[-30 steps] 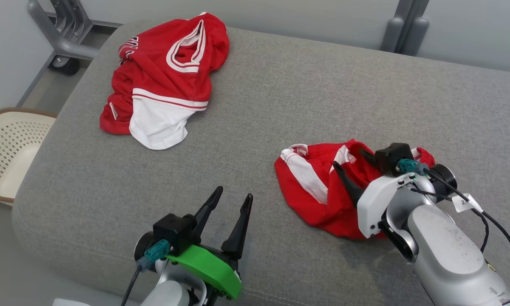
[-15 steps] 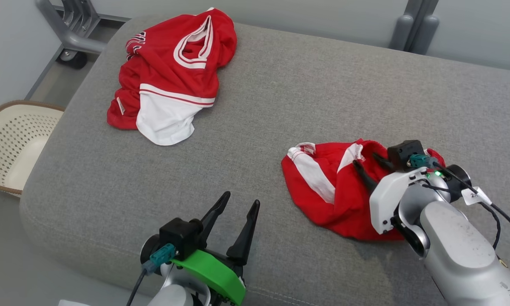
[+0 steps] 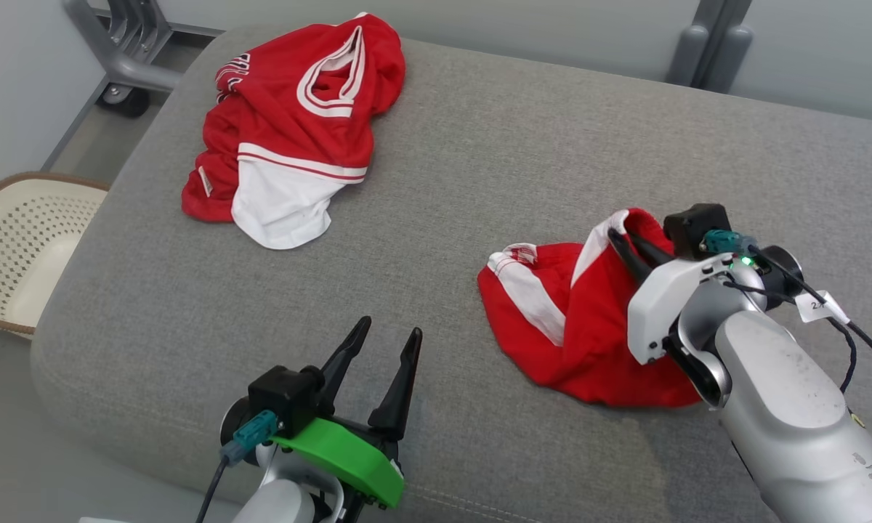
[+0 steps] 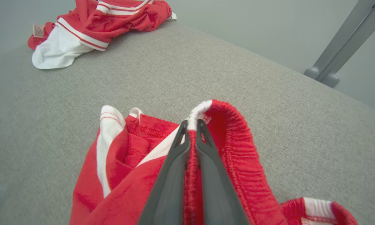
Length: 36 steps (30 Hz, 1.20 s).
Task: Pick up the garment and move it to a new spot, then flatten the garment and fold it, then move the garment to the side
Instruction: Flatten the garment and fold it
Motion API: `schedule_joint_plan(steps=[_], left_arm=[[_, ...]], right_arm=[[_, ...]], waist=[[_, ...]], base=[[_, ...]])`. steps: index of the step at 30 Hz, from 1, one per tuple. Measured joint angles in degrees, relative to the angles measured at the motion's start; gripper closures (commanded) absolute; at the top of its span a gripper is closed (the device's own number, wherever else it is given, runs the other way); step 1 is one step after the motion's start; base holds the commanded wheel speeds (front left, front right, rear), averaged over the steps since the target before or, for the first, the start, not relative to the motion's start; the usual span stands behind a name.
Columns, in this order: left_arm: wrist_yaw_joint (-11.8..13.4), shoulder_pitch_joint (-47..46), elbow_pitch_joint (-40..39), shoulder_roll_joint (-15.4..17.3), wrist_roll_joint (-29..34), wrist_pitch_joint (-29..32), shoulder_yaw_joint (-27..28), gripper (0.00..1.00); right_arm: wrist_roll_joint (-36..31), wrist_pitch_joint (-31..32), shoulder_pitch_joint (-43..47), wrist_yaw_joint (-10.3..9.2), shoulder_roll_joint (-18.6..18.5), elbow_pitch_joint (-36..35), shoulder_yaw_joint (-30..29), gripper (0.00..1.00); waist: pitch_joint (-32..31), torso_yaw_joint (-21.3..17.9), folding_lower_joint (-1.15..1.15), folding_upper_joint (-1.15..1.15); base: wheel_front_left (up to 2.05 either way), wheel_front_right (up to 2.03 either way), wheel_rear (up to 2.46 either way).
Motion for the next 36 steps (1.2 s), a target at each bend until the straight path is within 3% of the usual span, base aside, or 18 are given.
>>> schedule_joint_plan(steps=[6,13,22,27,36], left_arm=[[0.0,0.2,-0.4,0.3,0.4,0.0,1.1,0.0],[0.0,0.4,-0.6,0.5,0.7,0.0,1.4,0.0],[0.1,0.6,-1.5,1.5,0.1,0.0,5.1,0.0],[0.6,0.2,-0.9,2.5,-0.8,0.1,7.2,0.0],[0.4,-4.2,4.9,5.3,-1.9,6.3,7.7,0.0]], right_arm=[[2.2,-5.7,-0.5,0.01,0.3,-4.9,-2.1,1.0],[2.0,-11.9,0.6,0.51,-3.4,-10.1,-2.2,1.0],[3.0,-12.2,13.4,1.01,-4.6,-11.0,0.4,1.0],[3.9,-12.5,17.5,1.02,-4.6,-11.7,2.3,1.0],[2.2,-13.4,19.3,1.53,-7.7,-10.6,5.0,1.0]], waist=[[-0.5,-3.0,0.0,0.0],[-0.8,-7.6,0.0,0.0],[-0.4,-15.1,0.0,0.0],[0.4,-18.8,0.0,0.0],[2.4,-24.2,0.0,0.0]], base=[[0.0,0.0,0.0],[0.0,0.0,0.0],[0.0,0.0,0.0],[0.0,0.0,0.0],[0.0,0.0,0.0]])
